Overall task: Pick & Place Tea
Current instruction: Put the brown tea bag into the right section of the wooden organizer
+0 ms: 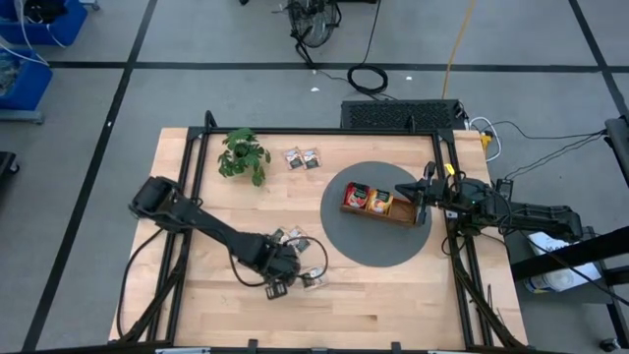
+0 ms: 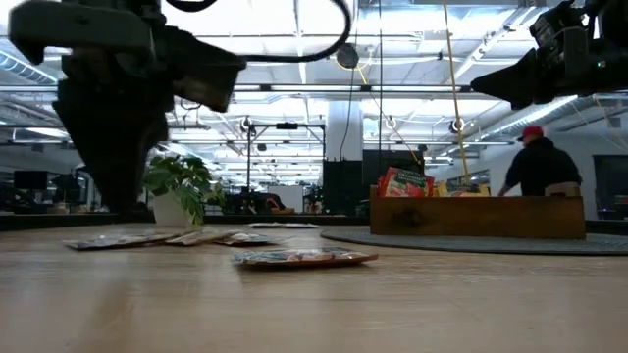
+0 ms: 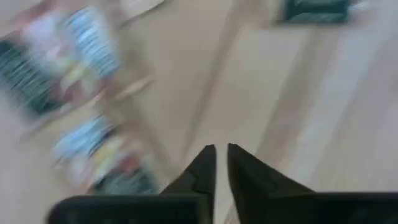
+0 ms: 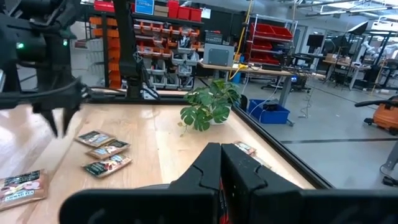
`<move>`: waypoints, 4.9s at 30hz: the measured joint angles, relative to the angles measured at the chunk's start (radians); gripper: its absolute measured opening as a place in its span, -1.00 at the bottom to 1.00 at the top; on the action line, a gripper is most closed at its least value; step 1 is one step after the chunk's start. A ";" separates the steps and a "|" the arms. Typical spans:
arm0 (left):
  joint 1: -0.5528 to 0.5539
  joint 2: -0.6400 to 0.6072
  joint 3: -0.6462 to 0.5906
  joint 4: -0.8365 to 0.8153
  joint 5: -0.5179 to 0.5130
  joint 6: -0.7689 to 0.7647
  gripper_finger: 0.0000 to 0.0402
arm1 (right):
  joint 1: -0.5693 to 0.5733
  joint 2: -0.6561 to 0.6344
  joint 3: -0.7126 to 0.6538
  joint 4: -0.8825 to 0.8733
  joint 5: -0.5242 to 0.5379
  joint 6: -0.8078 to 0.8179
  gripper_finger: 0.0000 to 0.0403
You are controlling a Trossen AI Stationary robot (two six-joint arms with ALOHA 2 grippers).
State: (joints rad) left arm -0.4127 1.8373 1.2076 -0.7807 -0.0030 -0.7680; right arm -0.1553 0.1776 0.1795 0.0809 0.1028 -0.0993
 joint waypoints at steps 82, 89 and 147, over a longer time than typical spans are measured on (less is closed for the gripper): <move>0.122 -0.005 0.096 -0.012 -1.008 1.525 -0.94 | 0.000 0.569 0.105 0.403 -0.160 0.166 -1.00; 0.128 0.051 0.098 0.234 -1.236 2.101 -0.93 | -0.001 0.867 0.217 0.448 -0.162 0.151 -1.00; 0.066 0.090 0.085 0.519 -1.100 2.382 -0.94 | -0.009 1.527 0.629 0.538 -0.630 0.214 -0.92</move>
State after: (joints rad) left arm -0.3466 1.9270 1.2930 -0.2615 -1.1027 1.6135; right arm -0.1642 1.7051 0.8086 0.6193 -0.5270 0.1144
